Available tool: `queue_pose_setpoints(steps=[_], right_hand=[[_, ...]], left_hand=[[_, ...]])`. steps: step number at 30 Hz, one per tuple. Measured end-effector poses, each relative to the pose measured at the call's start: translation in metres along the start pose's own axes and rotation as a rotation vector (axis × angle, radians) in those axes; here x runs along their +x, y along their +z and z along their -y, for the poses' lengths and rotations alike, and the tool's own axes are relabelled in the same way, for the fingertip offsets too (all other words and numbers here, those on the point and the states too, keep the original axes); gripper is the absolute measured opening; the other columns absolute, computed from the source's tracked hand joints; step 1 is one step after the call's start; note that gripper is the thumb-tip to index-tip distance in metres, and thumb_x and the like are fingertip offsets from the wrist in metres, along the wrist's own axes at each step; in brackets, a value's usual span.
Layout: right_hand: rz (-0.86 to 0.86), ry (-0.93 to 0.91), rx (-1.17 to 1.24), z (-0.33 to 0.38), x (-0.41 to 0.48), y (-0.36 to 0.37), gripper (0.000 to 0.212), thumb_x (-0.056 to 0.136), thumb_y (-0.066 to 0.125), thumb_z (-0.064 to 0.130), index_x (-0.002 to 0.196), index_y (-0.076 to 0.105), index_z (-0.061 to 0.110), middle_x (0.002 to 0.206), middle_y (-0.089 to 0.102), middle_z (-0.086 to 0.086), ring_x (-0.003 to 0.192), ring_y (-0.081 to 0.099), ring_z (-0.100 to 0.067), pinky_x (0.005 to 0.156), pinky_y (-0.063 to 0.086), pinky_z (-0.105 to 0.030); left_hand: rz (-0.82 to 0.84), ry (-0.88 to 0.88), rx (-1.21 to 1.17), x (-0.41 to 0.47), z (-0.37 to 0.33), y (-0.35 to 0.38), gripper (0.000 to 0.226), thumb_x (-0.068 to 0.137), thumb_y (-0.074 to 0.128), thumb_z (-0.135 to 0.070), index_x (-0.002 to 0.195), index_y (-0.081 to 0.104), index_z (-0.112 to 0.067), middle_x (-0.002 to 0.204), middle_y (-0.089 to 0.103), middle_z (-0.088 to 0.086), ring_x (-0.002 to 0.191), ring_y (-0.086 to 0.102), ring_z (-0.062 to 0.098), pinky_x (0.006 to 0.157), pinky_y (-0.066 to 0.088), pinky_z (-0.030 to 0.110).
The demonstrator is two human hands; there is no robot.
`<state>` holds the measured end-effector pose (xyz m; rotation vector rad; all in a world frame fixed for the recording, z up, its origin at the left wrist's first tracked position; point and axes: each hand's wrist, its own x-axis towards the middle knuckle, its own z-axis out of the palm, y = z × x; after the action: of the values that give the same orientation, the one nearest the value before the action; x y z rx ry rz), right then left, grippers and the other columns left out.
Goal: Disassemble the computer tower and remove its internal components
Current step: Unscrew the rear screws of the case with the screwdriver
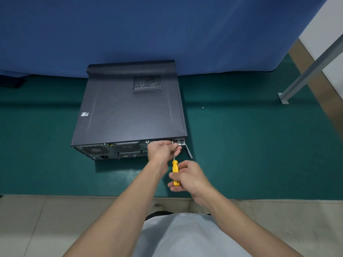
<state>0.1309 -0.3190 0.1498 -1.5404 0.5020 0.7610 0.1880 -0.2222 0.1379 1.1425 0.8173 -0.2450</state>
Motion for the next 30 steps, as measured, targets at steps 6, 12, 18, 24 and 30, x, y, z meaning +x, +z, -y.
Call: queue_pose_setpoints(steps=[6,12,18,24,30], right_hand=[[0.19,0.107,0.283,0.003,-0.001,-0.008,0.016,0.097,0.051,0.006,0.109,0.055,-0.004,0.089,0.065,-0.02,0.07,0.068,-0.024,0.065,0.057,-0.033],[-0.027,-0.015,0.016,-0.004,0.0,-0.002,0.012,0.087,0.066,0.008,0.095,0.057,0.007,0.087,0.067,-0.013,0.065,0.07,-0.02,0.06,0.057,-0.028],[-0.13,-0.111,-0.157,-0.007,0.001,0.003,0.02,0.085,0.071,0.019,0.095,0.054,0.015,0.081,0.067,-0.003,0.054,0.067,-0.012,0.049,0.052,-0.022],[-0.225,-0.188,-0.318,-0.009,0.005,-0.002,0.018,0.097,0.05,0.032,0.101,0.062,0.019,0.077,0.067,0.004,0.05,0.061,-0.008,0.051,0.051,-0.026],[-0.31,-0.196,-0.288,-0.011,0.013,-0.005,0.013,0.09,0.061,0.026,0.086,0.05,0.021,0.085,0.061,-0.003,0.065,0.068,-0.021,0.063,0.06,-0.037]], left_hand=[[0.04,-0.013,-0.053,0.001,-0.002,0.001,0.014,0.091,0.047,0.018,0.095,0.054,0.007,0.089,0.065,0.026,0.079,0.07,0.031,0.07,0.06,0.031],[-0.014,-0.002,-0.063,0.002,0.003,0.0,0.002,0.09,0.059,0.008,0.09,0.061,0.009,0.084,0.069,0.023,0.074,0.072,0.029,0.069,0.061,0.031],[-0.091,-0.01,-0.012,0.006,0.001,0.003,0.006,0.087,0.067,0.002,0.085,0.066,0.008,0.078,0.071,0.02,0.069,0.073,0.027,0.061,0.059,0.028],[-0.004,-0.052,-0.082,0.005,0.001,0.002,0.005,0.091,0.059,0.005,0.089,0.06,0.01,0.082,0.069,0.023,0.066,0.071,0.027,0.062,0.06,0.03],[0.015,-0.057,-0.089,0.007,0.002,0.0,0.005,0.089,0.061,0.005,0.09,0.062,0.009,0.08,0.07,0.021,0.069,0.072,0.027,0.064,0.06,0.032]])
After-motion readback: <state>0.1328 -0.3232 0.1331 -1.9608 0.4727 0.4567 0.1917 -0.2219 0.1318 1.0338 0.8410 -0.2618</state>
